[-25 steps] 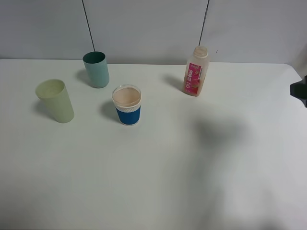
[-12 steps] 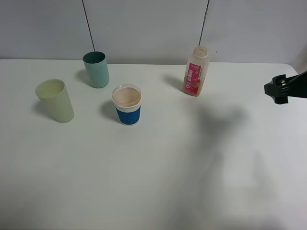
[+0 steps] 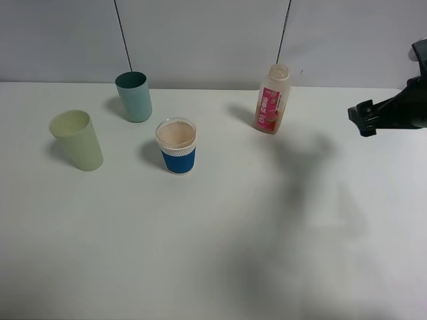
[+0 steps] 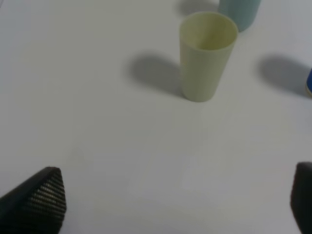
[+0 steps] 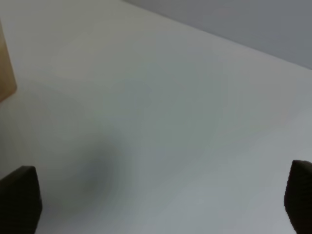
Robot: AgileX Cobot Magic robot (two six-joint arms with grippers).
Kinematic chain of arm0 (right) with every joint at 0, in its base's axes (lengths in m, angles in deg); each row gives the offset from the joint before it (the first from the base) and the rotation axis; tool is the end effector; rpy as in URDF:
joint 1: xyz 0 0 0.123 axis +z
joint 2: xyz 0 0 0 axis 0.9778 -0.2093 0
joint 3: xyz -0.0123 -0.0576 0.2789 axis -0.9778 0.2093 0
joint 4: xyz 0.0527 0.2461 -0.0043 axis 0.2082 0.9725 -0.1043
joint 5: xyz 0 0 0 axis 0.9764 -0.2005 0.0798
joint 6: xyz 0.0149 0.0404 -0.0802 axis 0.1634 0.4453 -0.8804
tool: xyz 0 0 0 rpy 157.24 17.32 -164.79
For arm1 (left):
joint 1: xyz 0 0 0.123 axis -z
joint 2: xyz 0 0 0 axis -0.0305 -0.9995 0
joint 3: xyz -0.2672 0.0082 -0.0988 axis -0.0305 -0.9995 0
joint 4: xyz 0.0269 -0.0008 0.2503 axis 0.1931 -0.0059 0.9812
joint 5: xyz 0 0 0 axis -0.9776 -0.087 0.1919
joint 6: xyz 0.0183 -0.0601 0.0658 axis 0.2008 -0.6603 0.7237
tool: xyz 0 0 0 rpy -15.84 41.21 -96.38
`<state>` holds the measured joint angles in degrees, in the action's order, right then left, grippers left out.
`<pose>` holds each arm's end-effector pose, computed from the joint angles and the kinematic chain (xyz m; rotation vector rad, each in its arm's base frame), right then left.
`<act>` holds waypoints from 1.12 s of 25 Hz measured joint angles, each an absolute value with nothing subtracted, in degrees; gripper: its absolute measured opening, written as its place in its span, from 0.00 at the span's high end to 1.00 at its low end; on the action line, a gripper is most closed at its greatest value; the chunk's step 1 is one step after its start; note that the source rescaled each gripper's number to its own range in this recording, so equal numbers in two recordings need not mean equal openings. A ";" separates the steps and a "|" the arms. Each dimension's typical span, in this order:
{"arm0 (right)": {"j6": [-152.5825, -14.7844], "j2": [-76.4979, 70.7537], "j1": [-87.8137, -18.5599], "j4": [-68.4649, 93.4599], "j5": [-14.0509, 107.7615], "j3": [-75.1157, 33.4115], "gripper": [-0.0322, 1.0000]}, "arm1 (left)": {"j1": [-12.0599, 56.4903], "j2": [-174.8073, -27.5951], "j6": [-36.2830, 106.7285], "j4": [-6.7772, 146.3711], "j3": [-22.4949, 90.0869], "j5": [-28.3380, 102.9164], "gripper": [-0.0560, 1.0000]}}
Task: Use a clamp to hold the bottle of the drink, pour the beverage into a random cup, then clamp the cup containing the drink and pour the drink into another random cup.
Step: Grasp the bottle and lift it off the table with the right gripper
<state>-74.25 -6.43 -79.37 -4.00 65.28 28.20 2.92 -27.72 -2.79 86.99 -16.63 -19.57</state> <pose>0.2549 -0.0044 0.2126 -0.3922 2.0908 -0.2165 -0.0064 0.0058 0.2799 0.0090 2.0269 -0.0181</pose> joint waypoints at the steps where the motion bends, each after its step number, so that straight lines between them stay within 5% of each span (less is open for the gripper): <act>1: -74.44 -7.71 -79.37 -4.00 67.29 28.20 0.00 | 2.92 -27.72 -2.79 86.99 -16.63 -19.57 0.21; 15: -76.81 -28.01 -79.37 -9.53 89.27 28.07 0.00 | 2.92 -27.72 -2.79 86.99 -16.63 -19.57 0.21; 18: -76.81 -36.88 -79.37 -15.31 105.88 27.95 0.00 | 2.92 -27.72 -2.79 86.99 -16.63 -19.57 0.21; 28: -80.90 -46.88 -79.37 -16.16 122.68 27.88 0.00 | 2.92 -27.72 -2.79 86.99 -16.63 -19.57 0.21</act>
<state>-80.90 -46.88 -79.37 -16.16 122.68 27.88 2.92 -27.72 -2.79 86.99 -16.63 -19.57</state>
